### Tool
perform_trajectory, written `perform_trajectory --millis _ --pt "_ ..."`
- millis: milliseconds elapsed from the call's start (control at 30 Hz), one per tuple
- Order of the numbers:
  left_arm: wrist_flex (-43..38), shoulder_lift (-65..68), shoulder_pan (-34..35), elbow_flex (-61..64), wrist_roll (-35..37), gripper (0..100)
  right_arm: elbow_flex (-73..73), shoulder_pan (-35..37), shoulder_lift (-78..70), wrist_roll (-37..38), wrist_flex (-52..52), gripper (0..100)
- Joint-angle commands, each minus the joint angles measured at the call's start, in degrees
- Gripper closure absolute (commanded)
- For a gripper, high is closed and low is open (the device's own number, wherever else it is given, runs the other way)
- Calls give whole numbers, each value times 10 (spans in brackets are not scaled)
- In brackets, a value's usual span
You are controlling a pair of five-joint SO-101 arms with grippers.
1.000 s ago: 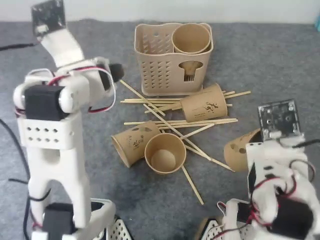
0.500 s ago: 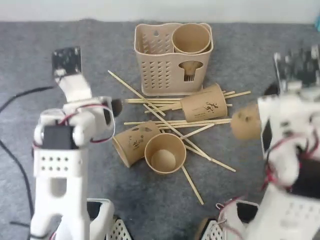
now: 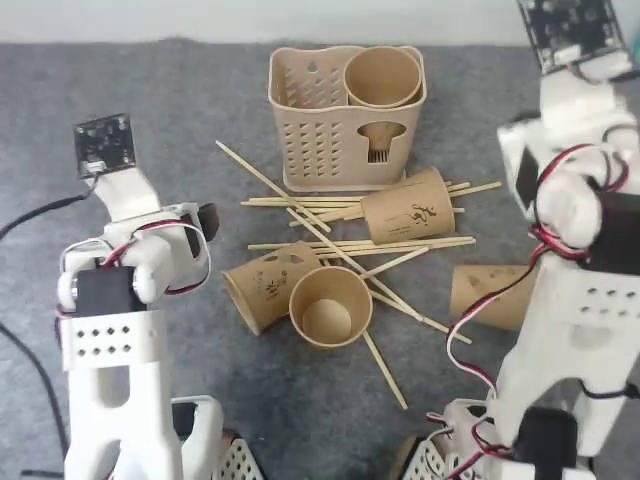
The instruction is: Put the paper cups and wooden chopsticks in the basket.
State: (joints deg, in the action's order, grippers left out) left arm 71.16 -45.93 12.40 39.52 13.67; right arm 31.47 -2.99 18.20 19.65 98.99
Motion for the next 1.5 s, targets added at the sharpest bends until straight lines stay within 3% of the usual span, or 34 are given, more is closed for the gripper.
perform_trajectory --millis 0,267,433,533,800,1033,1300,1467 --pt "-18 -16 1 -7 -4 791 -12 -35 41 -56 41 991" --pt "46 -14 -15 -30 -9 790 -315 -86 247 -46 29 988" --pt "106 12 -23 -45 -28 790 -482 -111 375 -32 -4 898" --pt "116 59 -23 -45 -28 790 -540 -130 409 -26 -26 894" --pt "115 137 -32 -52 -26 790 -571 -140 419 -10 -31 893" --pt "67 174 -91 -13 -19 790 -572 -139 419 -9 -31 894" --pt "-36 193 -126 65 53 789 -572 -140 420 11 -26 894" --pt "-40 190 -121 71 105 789 -572 -140 420 11 -29 894"
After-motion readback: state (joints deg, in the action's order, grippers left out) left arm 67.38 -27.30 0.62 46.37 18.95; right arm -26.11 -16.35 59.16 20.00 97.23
